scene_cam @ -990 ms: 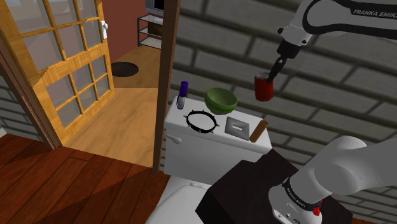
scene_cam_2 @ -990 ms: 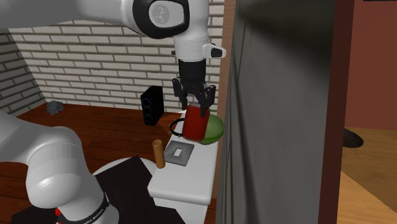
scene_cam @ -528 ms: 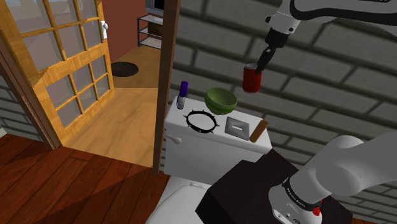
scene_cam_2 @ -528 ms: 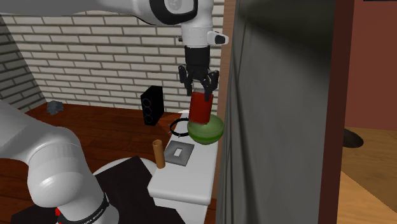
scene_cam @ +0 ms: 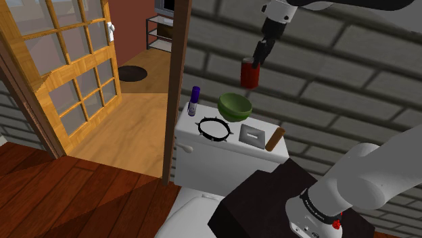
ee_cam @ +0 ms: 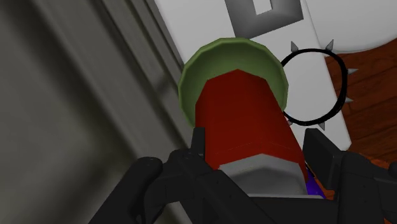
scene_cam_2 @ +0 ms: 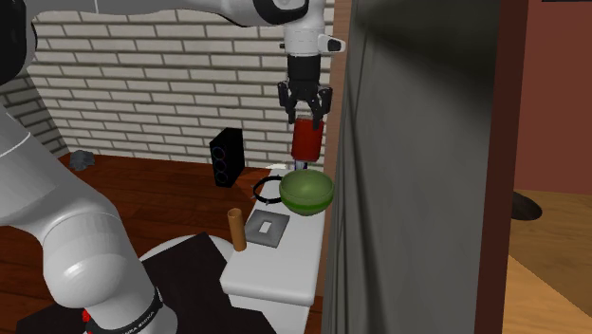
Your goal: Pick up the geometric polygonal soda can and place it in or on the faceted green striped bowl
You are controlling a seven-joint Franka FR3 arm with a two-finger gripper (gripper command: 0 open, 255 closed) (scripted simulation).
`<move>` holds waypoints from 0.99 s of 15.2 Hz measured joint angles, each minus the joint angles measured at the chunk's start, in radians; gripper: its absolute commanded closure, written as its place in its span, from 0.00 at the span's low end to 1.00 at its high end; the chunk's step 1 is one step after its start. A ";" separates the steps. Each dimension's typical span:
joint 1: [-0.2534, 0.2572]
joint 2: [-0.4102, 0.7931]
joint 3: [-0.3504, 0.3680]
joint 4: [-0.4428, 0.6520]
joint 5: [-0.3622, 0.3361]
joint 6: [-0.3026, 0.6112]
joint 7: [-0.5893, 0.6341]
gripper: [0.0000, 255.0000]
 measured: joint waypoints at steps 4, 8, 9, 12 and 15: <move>0.001 0.001 0.002 -0.048 0.001 0.049 0.005 1.00; 0.001 -0.002 0.002 -0.106 0.000 0.104 0.005 1.00; 0.001 -0.001 0.002 -0.118 0.000 0.117 0.006 1.00; 0.001 -0.001 0.001 -0.159 0.000 0.158 0.005 1.00; 0.001 0.001 0.001 -0.199 0.000 0.200 0.006 1.00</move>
